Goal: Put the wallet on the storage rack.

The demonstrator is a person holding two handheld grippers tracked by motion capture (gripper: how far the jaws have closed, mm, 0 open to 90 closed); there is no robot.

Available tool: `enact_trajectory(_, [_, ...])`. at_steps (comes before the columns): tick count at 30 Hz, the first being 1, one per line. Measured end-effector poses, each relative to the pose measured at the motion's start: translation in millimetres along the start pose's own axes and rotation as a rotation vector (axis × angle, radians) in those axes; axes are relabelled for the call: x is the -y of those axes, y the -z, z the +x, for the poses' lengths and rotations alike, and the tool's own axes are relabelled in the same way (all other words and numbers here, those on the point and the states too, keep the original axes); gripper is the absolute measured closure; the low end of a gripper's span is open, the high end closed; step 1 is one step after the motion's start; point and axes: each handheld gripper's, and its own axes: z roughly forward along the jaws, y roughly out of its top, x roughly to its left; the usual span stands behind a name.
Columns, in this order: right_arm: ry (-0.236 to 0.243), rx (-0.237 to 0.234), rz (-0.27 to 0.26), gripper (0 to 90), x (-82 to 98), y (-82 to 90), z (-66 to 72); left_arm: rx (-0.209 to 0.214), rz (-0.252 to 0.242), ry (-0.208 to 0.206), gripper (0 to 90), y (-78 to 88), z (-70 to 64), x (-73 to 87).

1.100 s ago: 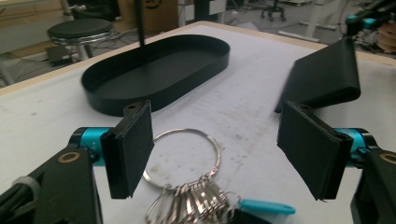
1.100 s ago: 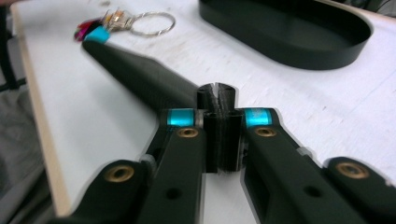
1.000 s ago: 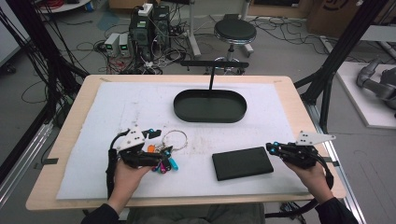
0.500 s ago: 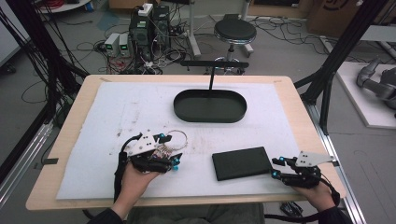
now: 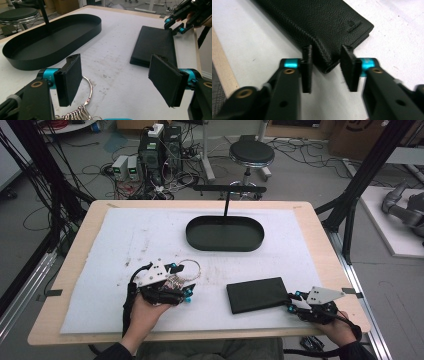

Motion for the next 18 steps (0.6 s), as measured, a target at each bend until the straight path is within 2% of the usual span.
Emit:
enact_trajectory(3, [-0.014, -0.018, -0.021, 75.8, -2.6, 2.0, -2.1, 0.009, 0.003, -0.001, 26.9, -3.1, -1.4, -0.1])
enact_trajectory(5, [-0.018, -0.029, -0.023, 76.5, -4.6, 2.1, -3.1, 0.016, 0.007, -0.006, 26.9, -5.3, -2.1, -0.3])
enact_trajectory(6, [-0.044, -0.045, -0.034, 77.4, -9.0, 2.5, -6.2, 0.024, 0.008, -0.01, 26.9, -7.7, -3.3, -0.8])
enact_trajectory(7, [-0.044, -0.045, -0.034, 77.4, -9.0, 2.5, -6.2, 0.024, 0.008, -0.01, 26.9, -7.7, -3.3, -0.8])
enact_trajectory(8, [-0.09, -0.069, -0.058, 78.0, -13.5, 3.8, -12.5, 0.03, 0.008, -0.014, 26.9, -8.8, -3.9, -1.2])
enact_trajectory(9, [-0.09, -0.069, -0.058, 78.0, -13.5, 3.8, -12.5, 0.034, 0.009, -0.019, 26.9, -10.2, -4.6, -1.6])
enact_trajectory(10, [-0.118, -0.081, -0.07, 78.3, -15.8, 4.9, -16.1, 0.038, 0.011, -0.024, 26.9, -11.8, -5.3, -2.1])
enact_trajectory(11, [-0.172, -0.102, -0.095, 78.7, -20.7, 6.7, -23.5, 0.04, 0.013, -0.028, 26.9, -13.7, -6.2, -2.7])
enact_trajectory(12, [-0.172, -0.102, -0.095, 78.7, -20.7, 6.7, -23.5, 0.044, 0.017, -0.034, 26.9, -16.0, -6.9, -3.1])
enact_trajectory(15, [-0.241, -0.127, -0.12, 79.1, -28.8, 7.9, -33.2, 0.062, 0.03, -0.054, 26.9, -25.3, -10.1, -4.3])
enact_trajectory(16, [-0.282, -0.144, -0.126, 79.1, -34.3, 7.1, -38.6, 0.079, 0.046, -0.076, 26.9, -33.6, -13.5, -5.5])
enact_trajectory(18, [-0.3, -0.15, -0.127, 79.1, -39.2, 4.9, -43.5, 0.088, 0.065, -0.115, 26.9, -41.9, -17.7, -7.5])
